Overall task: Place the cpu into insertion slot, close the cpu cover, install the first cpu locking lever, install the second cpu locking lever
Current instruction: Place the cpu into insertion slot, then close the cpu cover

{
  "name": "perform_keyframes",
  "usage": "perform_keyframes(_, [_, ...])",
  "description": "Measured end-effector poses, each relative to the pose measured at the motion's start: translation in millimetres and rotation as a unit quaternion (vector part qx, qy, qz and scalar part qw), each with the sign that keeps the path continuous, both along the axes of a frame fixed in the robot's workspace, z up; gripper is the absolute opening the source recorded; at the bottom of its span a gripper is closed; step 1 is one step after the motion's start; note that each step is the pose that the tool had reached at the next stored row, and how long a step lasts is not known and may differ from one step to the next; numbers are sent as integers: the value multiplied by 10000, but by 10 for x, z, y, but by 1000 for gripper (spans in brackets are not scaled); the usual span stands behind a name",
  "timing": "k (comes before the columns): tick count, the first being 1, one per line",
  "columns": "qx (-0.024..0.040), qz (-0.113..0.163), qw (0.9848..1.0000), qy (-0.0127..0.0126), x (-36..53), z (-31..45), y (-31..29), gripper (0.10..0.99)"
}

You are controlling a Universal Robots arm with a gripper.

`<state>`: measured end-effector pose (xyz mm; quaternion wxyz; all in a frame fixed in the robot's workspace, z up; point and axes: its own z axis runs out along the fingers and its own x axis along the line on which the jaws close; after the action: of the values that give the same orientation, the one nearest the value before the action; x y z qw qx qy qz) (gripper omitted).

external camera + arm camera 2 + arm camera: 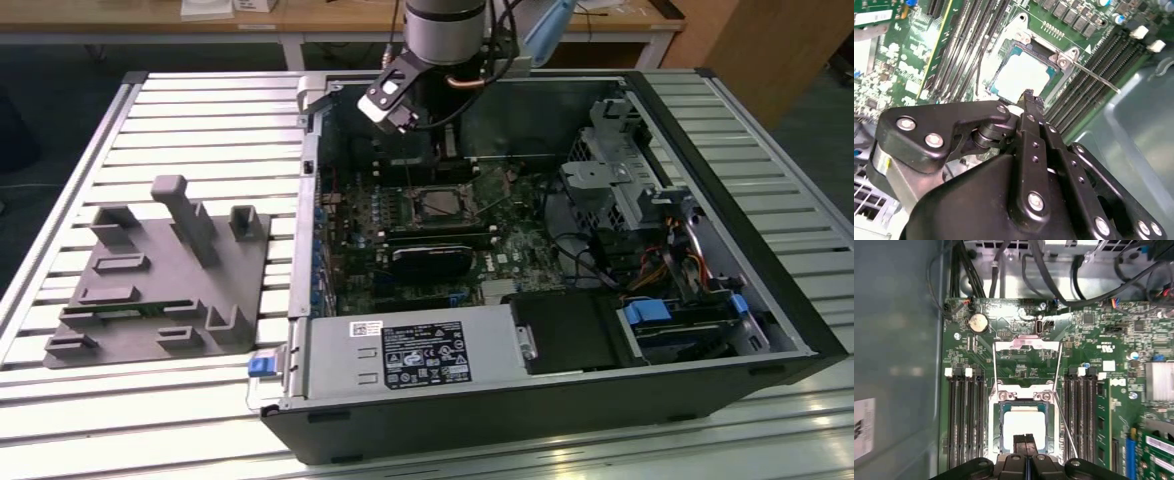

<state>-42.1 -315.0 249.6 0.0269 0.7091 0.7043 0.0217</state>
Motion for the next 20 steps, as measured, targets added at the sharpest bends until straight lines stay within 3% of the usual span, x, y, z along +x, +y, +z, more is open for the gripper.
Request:
perform_keyframes(3, [0,-1,10000,-3,0,73,0,106])
perform_keyframes(20, [-1,-1,10000,-16,9,77,0,106])
